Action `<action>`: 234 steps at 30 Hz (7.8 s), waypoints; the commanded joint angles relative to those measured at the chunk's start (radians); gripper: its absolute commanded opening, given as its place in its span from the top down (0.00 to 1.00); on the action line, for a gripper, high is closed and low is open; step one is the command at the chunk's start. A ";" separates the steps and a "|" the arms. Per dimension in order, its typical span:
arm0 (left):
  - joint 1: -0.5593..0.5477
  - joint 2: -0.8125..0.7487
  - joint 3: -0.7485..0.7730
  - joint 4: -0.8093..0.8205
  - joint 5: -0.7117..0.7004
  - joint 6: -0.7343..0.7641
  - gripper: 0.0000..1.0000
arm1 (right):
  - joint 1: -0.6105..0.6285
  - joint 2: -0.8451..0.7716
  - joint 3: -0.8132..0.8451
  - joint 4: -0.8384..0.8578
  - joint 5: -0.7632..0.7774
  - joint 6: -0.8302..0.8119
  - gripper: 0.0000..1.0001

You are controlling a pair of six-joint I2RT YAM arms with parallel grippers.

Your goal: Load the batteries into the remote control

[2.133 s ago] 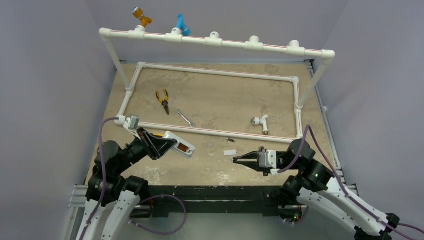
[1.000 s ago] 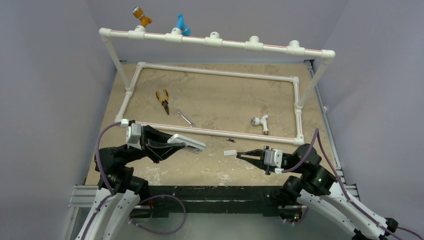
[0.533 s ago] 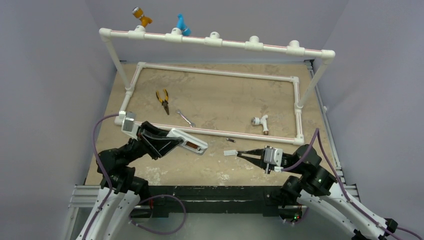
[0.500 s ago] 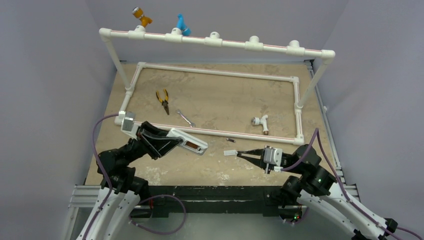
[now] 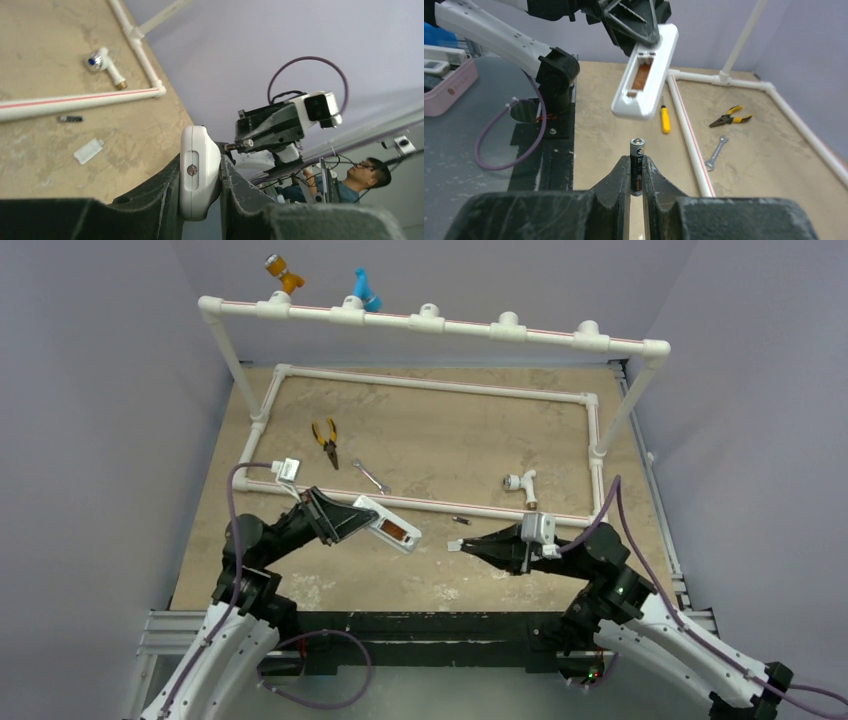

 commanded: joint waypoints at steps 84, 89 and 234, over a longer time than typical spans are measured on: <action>-0.280 0.304 -0.137 0.049 -0.262 -0.093 1.00 | 0.394 0.702 0.142 0.090 0.761 0.171 0.80; -0.279 0.302 -0.148 0.063 -0.261 -0.100 1.00 | 0.394 0.705 0.141 0.098 0.763 0.170 0.76; -0.362 0.424 -0.053 0.043 -0.058 -0.011 1.00 | 0.209 0.694 0.053 0.051 -0.103 -0.433 0.83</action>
